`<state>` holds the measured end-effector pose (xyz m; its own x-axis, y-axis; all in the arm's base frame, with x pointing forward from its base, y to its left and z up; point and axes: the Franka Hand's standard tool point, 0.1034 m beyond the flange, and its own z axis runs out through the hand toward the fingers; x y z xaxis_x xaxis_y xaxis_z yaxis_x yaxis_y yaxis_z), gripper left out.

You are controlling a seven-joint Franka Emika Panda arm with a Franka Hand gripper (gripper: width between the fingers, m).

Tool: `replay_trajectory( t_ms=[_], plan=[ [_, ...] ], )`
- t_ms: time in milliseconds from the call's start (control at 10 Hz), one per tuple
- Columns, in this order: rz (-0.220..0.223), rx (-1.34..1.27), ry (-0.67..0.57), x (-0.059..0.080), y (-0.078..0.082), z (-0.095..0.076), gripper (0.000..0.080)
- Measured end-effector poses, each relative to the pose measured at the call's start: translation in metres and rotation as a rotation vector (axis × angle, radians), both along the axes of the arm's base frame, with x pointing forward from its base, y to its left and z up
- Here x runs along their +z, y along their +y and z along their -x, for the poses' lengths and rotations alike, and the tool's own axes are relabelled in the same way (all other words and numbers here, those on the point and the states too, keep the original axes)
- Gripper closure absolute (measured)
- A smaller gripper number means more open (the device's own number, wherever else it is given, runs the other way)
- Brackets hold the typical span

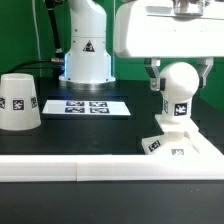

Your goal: Assemble lamp

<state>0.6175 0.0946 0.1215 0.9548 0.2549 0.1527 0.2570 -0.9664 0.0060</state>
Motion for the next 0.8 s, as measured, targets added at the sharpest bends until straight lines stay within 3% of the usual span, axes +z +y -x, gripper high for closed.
replay_trajectory(
  t_ms=[700, 800],
  plan=[
    [-0.062, -0.382, -0.022, 0.0009, -0.0070, -0.0043, 0.0219],
    [-0.093, -0.547, 0.001, -0.0017, -0.0083, -0.0005, 0.0219]
  ],
)
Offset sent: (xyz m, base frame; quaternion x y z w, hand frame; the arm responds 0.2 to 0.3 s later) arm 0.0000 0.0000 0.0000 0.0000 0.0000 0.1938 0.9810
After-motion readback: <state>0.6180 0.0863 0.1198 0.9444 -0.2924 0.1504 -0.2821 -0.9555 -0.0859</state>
